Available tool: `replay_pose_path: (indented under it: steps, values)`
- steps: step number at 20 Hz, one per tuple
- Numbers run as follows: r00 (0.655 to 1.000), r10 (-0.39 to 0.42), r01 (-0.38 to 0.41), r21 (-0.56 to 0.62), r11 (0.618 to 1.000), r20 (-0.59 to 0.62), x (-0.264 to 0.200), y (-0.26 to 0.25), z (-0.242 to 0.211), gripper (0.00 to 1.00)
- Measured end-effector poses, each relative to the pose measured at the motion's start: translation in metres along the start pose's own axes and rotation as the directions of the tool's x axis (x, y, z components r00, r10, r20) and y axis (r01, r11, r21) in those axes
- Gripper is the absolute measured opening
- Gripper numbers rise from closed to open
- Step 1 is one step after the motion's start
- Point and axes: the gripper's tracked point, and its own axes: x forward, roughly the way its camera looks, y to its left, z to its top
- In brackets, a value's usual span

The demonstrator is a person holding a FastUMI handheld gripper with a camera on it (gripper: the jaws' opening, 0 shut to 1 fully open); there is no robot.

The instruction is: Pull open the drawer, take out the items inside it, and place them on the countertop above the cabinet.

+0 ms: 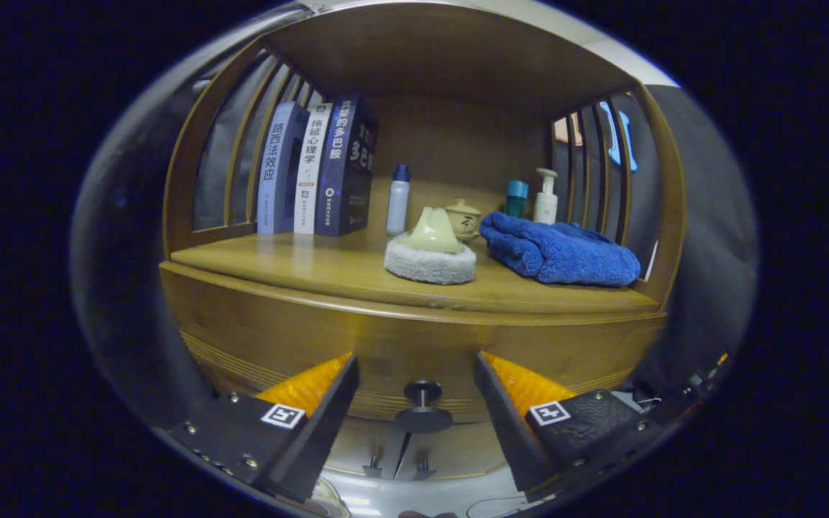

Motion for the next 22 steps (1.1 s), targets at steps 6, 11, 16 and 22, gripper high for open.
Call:
replay_pose_path:
  steps: [6,11,16,22]
  values:
    - [1.0,0.023,-0.023,-0.026,0.999,-0.004,-0.002,0.0,-0.001,0.98]
    - [0.998,0.023,-0.022,-0.015,1.0,0.053,-0.027,-0.02,0.029,0.98]
    - [0.985,0.085,-0.08,-0.039,0.996,0.148,-0.081,-0.054,0.063,0.98]
    - [0.973,0.035,-0.035,-0.004,0.999,0.23,-0.163,-0.134,0.096,0.97]
